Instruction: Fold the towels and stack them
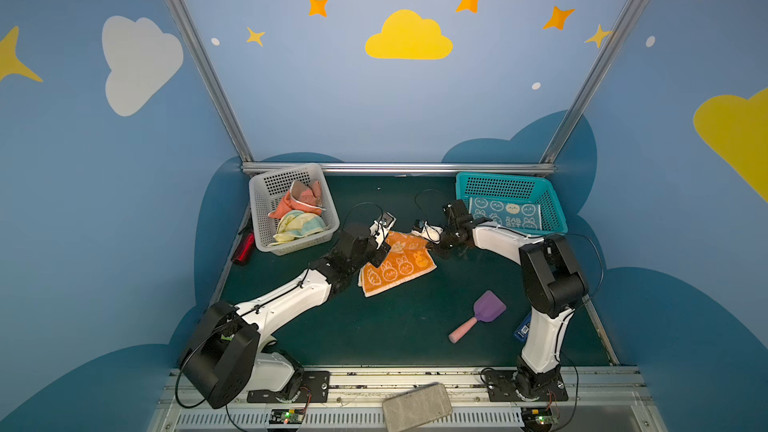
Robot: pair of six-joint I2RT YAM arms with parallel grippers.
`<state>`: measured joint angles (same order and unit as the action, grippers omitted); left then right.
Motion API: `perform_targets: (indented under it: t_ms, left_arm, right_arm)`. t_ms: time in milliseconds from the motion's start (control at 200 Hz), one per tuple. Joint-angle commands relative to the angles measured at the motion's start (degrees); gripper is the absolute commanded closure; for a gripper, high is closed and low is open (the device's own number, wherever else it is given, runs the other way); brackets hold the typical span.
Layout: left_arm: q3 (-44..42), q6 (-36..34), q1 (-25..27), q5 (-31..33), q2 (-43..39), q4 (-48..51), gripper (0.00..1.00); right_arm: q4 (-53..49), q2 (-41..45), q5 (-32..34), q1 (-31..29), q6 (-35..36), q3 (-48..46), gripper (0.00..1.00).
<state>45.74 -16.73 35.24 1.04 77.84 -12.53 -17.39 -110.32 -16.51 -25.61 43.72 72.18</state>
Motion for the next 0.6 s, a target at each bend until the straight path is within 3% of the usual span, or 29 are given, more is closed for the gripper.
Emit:
perform_targets:
  t_ms: [0,360,501,596]
  left_arm:
    - [1.23,0.68,-0.52,1.05,0.25,0.98,0.96]
    - [0.93,9.37,-4.66,3.63,-8.15,0.92,0.96]
    - [0.85,10.52,-4.86,0.77,-13.21,3.91,0.96]
    - [-0.07,11.39,-4.82,-2.18,-17.33,6.03,0.96]
  right_arm:
    - [-1.53,1.72,-0.39,-0.15,-1.87,2.57,1.00]
    - [-20.38,14.31,-0.56,-0.43,-1.23,9.68,1.00]
    - [-24.48,21.43,-3.85,-1.49,4.13,8.56,1.00]
    - [-23.82,26.85,-4.61,-3.04,3.72,5.47,1.00]
